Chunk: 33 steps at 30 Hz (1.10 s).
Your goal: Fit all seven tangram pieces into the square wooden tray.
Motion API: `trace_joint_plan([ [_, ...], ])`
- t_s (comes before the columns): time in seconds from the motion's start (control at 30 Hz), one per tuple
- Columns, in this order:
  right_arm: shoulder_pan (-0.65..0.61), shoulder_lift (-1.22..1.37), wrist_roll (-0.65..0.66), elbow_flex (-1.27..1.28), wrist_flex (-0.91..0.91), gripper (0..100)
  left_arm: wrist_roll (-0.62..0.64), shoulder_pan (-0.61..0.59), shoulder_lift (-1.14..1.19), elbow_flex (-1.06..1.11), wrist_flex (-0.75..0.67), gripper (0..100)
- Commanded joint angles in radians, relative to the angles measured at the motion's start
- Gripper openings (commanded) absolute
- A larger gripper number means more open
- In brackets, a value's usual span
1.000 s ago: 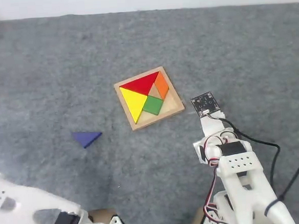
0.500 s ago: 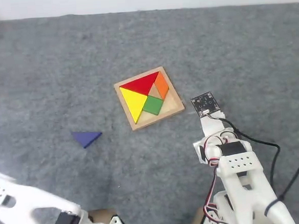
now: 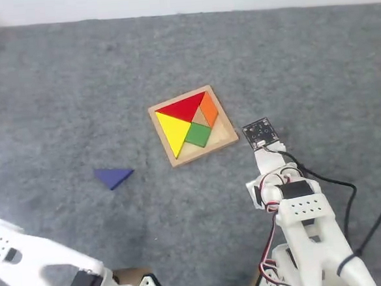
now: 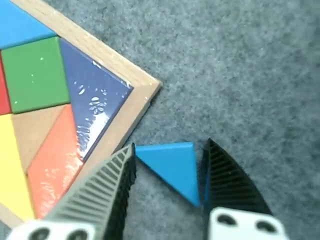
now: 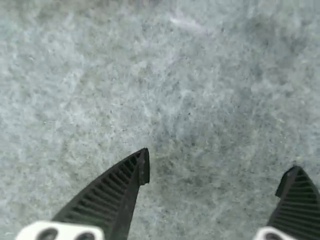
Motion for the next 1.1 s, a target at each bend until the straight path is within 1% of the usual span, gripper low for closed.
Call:
trace_joint_plan([
  [0.0, 0.007, -0.008, 0.014, -0.008, 0.008, 40.1, -0.092, 0.095, 0.16, 0.025, 0.153, 22],
  [0.07, 0.007, -0.008, 0.014, -0.008, 0.008, 40.1, -0.097, 0.118, 0.173, 0.028, 0.153, 22],
  [0.17, 0.007, -0.008, 0.014, -0.008, 0.008, 40.1, -0.104, 0.144, 0.199, 0.028, 0.153, 18],
  [0.27, 0.007, -0.008, 0.014, -0.008, 0.008, 40.1, -0.176, 0.17, 0.216, 0.024, 0.15, 15],
  [0.4, 0.007, -0.008, 0.014, -0.008, 0.008, 40.1, -0.198, 0.155, 0.203, -0.024, 0.112, 14],
  [0.47, 0.007, -0.008, 0.015, -0.008, 0.005, 40.1, -0.282, 0.155, 0.21, -0.076, 0.114, 14],
  [0.53, 0.007, -0.008, 0.015, -0.008, 0.002, 40.1, -0.359, 0.176, 0.227, -0.114, 0.155, 13],
  [0.63, 0.007, -0.008, 0.017, -0.008, 0.002, 40.1, -0.393, 0.207, 0.255, -0.119, 0.152, 13],
  [0.83, 0.007, -0.008, 0.017, -0.008, 0.002, 40.1, -0.56, 0.285, 0.313, -0.119, 0.155, 12],
  [1.0, 0.007, -0.008, 0.018, -0.008, 0.001, 40.1, -0.736, 0.325, 0.316, -0.122, 0.157, 12],
  [1.07, 0.007, -0.008, 0.018, -0.008, 0.001, 40.1, -0.783, 0.344, 0.313, -0.122, 0.157, 12],
])
